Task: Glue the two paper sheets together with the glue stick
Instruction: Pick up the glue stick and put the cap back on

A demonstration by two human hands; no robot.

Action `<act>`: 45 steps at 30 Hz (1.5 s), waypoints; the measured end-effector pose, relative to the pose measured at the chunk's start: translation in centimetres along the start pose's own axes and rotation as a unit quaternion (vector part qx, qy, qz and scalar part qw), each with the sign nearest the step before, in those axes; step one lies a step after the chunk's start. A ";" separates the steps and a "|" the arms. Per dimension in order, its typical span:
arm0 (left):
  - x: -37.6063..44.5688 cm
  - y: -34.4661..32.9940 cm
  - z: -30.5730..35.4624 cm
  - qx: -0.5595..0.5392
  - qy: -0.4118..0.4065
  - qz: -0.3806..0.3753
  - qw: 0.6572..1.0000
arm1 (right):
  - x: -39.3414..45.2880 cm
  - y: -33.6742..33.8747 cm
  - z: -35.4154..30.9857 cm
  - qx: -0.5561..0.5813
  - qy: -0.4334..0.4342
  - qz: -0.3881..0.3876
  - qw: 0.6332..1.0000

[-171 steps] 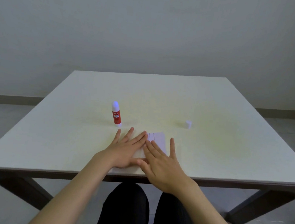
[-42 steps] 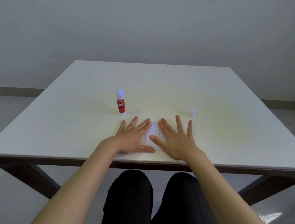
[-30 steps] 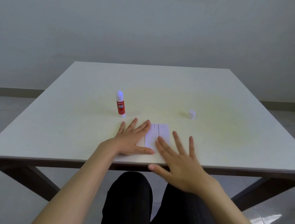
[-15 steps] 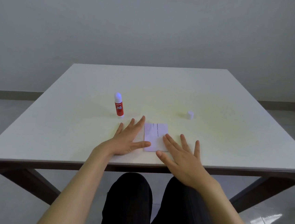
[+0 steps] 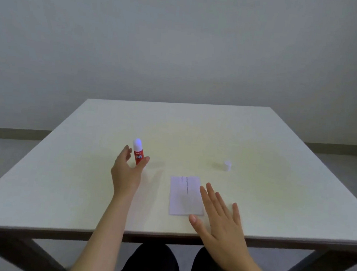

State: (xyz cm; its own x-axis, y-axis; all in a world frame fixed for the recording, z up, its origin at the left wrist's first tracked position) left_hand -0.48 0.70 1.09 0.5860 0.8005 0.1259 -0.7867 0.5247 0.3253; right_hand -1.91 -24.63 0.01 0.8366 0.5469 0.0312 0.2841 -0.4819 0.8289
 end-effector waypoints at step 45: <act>-7.8 1.5 9.2 -0.344 0.017 -0.242 0.907 | 4.5 3.7 -6.1 0.567 0.018 -0.001 0.824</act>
State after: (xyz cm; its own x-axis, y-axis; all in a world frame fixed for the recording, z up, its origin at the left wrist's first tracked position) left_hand -4.45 -7.36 9.22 0.8976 0.4311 0.0923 -0.3814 0.8643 -0.3279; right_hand 0.11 -19.80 6.63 0.8271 0.5584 0.0631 0.5570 -0.7997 -0.2243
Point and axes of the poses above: each hand's wrist, its own x-axis towards the middle knuckle, its own y-axis out of the back of the hand, z = x × y, the point moved 1 cm from there along x, towards the middle knuckle, and after that the axes turned 2 degrees about x, right-handed, at the moved point
